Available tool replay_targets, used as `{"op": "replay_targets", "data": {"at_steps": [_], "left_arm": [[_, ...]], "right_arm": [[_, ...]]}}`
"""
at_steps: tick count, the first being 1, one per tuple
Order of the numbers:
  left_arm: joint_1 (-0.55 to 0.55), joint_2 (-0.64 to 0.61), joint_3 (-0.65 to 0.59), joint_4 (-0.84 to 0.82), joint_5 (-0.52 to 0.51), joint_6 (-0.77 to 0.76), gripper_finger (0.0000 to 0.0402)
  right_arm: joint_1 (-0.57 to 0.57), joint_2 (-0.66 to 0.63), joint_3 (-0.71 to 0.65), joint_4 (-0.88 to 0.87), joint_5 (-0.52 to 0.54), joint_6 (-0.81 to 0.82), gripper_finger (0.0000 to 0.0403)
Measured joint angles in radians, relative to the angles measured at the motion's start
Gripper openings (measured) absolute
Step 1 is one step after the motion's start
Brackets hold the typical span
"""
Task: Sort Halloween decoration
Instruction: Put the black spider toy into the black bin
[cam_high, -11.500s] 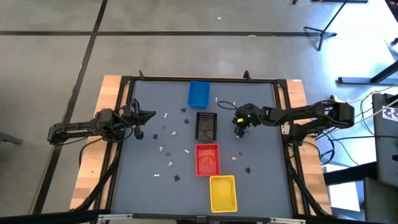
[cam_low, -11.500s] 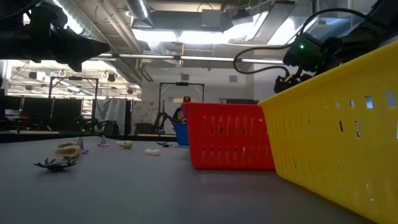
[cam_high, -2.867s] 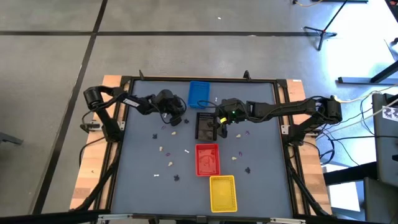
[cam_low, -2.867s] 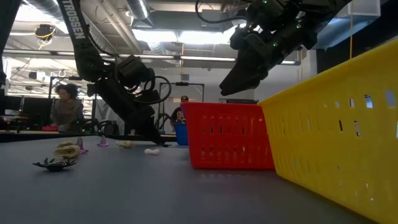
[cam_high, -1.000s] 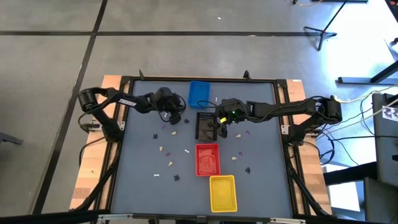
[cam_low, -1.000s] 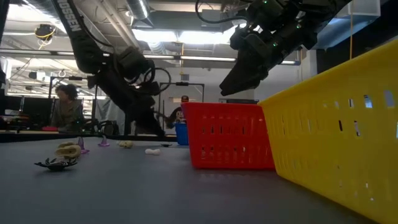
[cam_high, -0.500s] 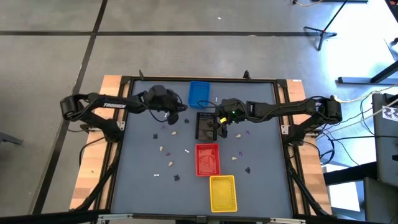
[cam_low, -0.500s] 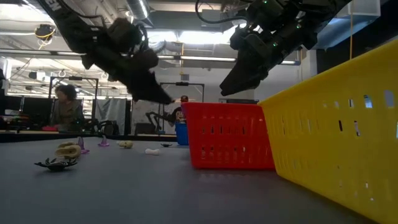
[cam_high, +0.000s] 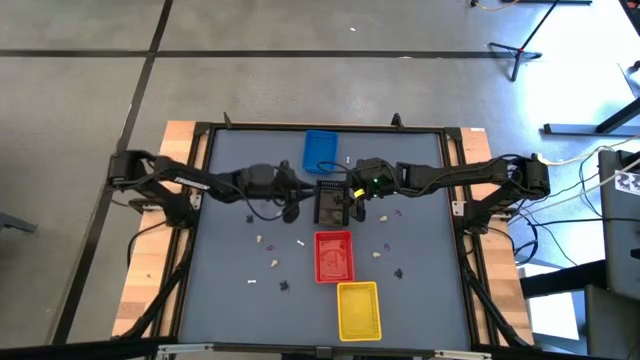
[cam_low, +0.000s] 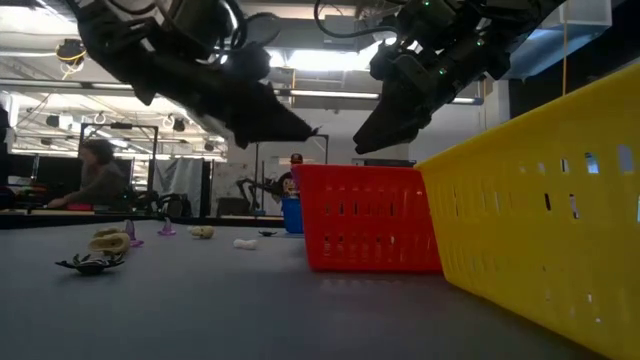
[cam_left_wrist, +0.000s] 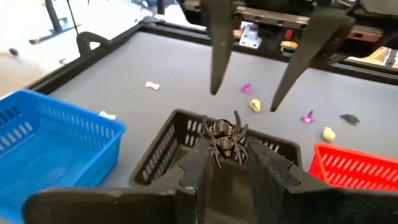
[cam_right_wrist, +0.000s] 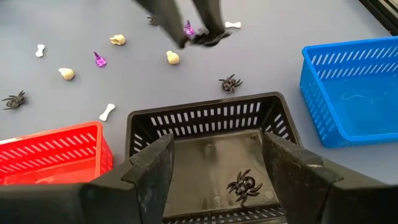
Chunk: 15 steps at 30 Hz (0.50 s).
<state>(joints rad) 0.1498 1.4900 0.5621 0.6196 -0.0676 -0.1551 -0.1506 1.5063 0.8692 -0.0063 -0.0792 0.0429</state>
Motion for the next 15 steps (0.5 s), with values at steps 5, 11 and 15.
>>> {"op": "replay_targets", "data": {"at_steps": [5,11,15], "left_arm": [[-0.057,0.094,0.000,0.114,-0.064,0.000,0.0075],[-0.080,0.207,0.000,0.214,-0.077,0.009,0.0075],[-0.079,0.249,-0.001,0.215,-0.080,0.026,0.0075]], "right_arm": [[0.000,-0.001,0.000,0.000,0.000,0.000,0.0241],[0.000,-0.045,0.000,0.004,0.000,0.000,0.0241],[0.000,-0.071,0.001,0.004,-0.002,0.000,0.0241]]}}
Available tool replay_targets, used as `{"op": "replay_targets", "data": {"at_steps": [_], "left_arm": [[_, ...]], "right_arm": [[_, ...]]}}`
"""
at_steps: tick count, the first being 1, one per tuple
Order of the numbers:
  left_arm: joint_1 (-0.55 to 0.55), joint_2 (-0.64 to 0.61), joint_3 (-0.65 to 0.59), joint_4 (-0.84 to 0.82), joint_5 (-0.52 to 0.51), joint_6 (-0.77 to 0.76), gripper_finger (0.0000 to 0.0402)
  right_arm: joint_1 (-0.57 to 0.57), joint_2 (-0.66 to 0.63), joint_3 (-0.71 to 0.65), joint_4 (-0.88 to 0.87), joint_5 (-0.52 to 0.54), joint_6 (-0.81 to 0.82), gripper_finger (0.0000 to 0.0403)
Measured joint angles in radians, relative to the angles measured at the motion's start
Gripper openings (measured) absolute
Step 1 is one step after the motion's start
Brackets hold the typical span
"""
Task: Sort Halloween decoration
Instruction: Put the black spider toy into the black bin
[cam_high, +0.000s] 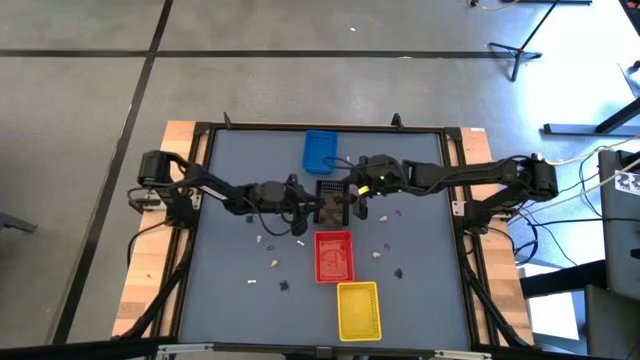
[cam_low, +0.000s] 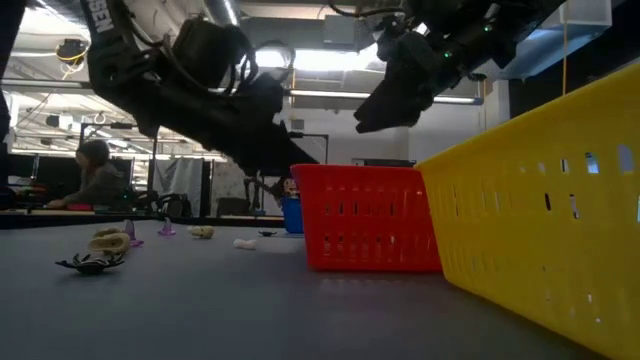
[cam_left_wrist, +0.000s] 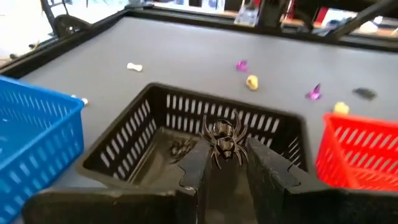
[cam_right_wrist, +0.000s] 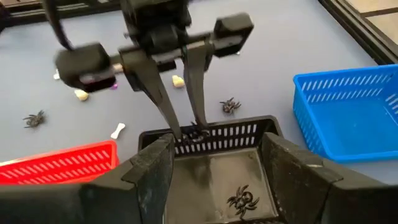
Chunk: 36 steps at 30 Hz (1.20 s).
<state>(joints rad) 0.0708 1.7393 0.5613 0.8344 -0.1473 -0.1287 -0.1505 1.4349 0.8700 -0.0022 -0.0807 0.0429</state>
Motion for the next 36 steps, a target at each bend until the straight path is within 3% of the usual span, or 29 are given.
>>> {"op": "replay_targets", "data": {"at_steps": [6,14,24,31,36], "left_arm": [[0.000,0.041,0.032,0.000,-0.005,-0.001,0.0084],[0.000,0.055,0.095,-0.005,-0.006,0.000,0.0152],[0.001,0.055,0.119,-0.014,-0.007,0.000,0.0214],[0.001,0.055,0.119,-0.014,-0.008,0.000,0.0218],[0.000,0.055,0.119,-0.014,0.019,0.001,0.0218]], "right_arm": [[0.000,-0.007,0.000,-0.001,-0.001,0.000,0.0241],[0.000,-0.007,0.000,-0.016,-0.004,0.000,0.0241],[0.004,-0.007,0.000,-0.188,-0.125,0.087,0.0241],[0.134,-0.007,0.000,-0.244,-0.123,0.132,0.0241],[0.274,-0.007,0.000,-0.273,-0.006,0.234,0.0241]]}}
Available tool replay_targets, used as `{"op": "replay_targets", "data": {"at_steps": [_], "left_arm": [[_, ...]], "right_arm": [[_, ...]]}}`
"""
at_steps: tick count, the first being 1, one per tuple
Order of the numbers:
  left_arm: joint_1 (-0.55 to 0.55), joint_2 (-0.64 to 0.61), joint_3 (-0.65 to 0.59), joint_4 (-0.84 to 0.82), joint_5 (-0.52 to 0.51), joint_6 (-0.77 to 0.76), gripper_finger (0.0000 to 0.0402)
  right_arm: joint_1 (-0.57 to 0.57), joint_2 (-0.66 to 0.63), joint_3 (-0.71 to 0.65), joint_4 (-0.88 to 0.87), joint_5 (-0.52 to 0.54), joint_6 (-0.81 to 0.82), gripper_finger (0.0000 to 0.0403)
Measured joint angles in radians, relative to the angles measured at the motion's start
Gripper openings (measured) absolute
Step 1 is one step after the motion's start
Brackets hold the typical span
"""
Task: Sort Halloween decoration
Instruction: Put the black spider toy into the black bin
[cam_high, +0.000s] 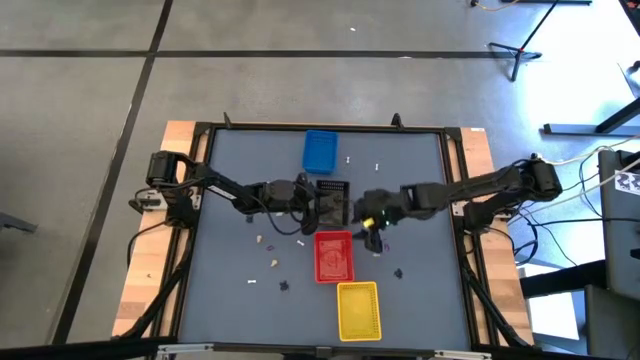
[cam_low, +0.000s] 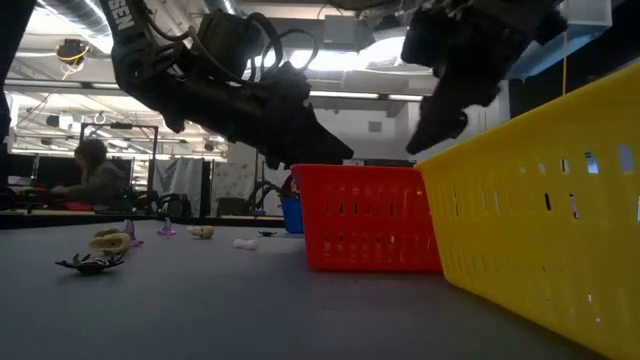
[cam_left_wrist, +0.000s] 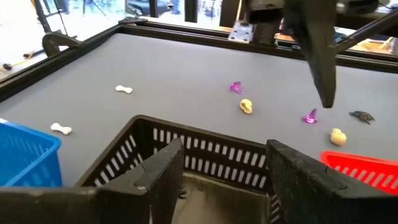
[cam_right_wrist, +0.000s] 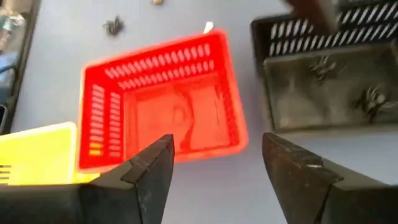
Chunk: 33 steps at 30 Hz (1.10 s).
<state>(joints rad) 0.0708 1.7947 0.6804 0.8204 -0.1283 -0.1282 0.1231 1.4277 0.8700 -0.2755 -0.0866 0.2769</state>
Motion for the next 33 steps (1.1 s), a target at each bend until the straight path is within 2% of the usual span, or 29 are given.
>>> {"op": "replay_targets", "data": {"at_steps": [7,15,23,33], "left_arm": [[0.000,0.000,0.000,0.000,0.018,0.000,0.0218],[0.001,-0.028,0.001,-0.029,0.018,0.071,0.0218],[0.003,-0.143,0.001,-0.214,0.017,0.148,0.0218],[0.087,-0.281,0.001,-0.579,0.011,0.219,0.0218]], "right_arm": [[0.174,0.000,0.000,-0.074,0.116,0.083,0.0241],[0.257,0.000,0.000,-0.065,0.270,0.234,0.0241],[0.292,0.000,0.000,-0.065,0.322,0.280,0.0241],[0.289,0.000,0.000,-0.066,0.323,0.277,0.0241]]}}
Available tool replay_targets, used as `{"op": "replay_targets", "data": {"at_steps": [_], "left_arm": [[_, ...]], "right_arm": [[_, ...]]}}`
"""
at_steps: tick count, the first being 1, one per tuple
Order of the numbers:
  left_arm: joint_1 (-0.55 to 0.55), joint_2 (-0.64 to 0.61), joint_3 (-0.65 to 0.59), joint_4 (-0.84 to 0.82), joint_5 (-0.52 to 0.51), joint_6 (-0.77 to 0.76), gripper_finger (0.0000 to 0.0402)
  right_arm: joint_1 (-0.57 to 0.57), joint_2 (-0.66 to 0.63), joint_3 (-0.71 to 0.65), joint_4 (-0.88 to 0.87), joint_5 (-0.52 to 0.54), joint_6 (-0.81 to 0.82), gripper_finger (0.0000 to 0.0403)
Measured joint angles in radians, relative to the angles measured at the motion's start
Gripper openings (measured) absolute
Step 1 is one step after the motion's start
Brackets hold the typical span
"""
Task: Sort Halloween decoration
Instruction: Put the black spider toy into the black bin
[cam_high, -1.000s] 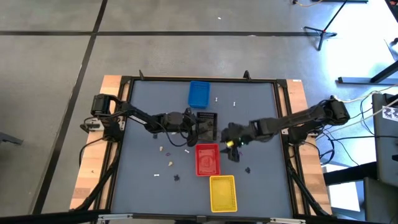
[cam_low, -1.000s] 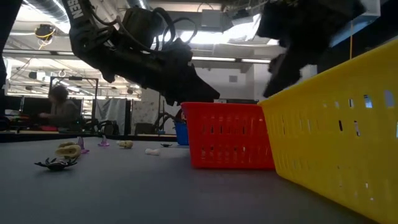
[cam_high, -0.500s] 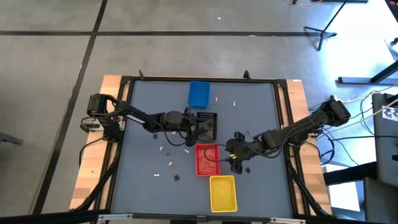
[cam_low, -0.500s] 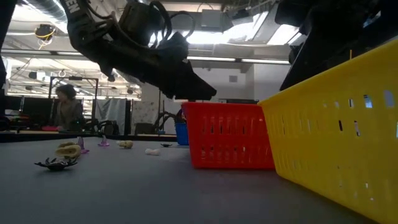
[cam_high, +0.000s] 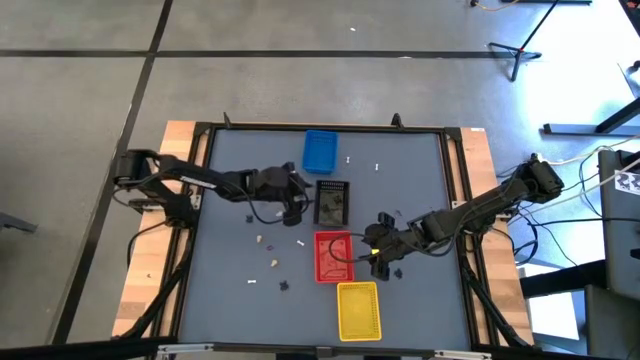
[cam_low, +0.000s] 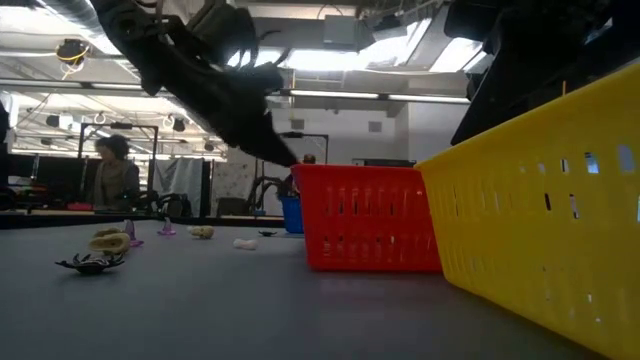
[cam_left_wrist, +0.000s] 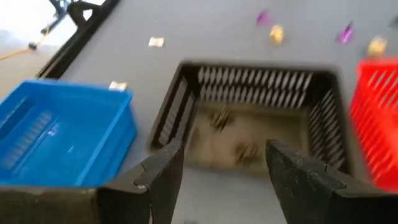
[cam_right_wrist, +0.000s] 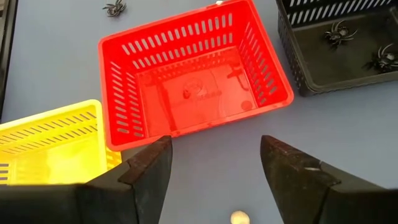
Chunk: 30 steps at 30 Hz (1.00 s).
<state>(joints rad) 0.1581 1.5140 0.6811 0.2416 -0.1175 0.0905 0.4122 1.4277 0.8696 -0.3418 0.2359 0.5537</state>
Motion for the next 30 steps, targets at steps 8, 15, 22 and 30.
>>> {"op": "replay_targets", "data": {"at_steps": [8,15,22,30], "left_arm": [[0.112,-0.012,-0.001,-0.152,0.152,0.128,0.0218],[0.204,-0.005,-0.001,-0.159,0.285,0.158,0.0218],[0.252,0.005,-0.001,-0.159,0.358,0.252,0.0218],[0.269,0.005,-0.001,-0.151,0.449,0.407,0.0218]], "right_arm": [[0.000,0.000,0.000,0.000,0.000,0.000,0.0241],[0.000,0.000,0.000,0.000,0.000,0.000,0.0241],[0.000,0.000,0.000,0.000,0.035,-0.003,0.0241],[0.000,0.000,0.000,0.000,0.035,-0.008,0.0241]]}}
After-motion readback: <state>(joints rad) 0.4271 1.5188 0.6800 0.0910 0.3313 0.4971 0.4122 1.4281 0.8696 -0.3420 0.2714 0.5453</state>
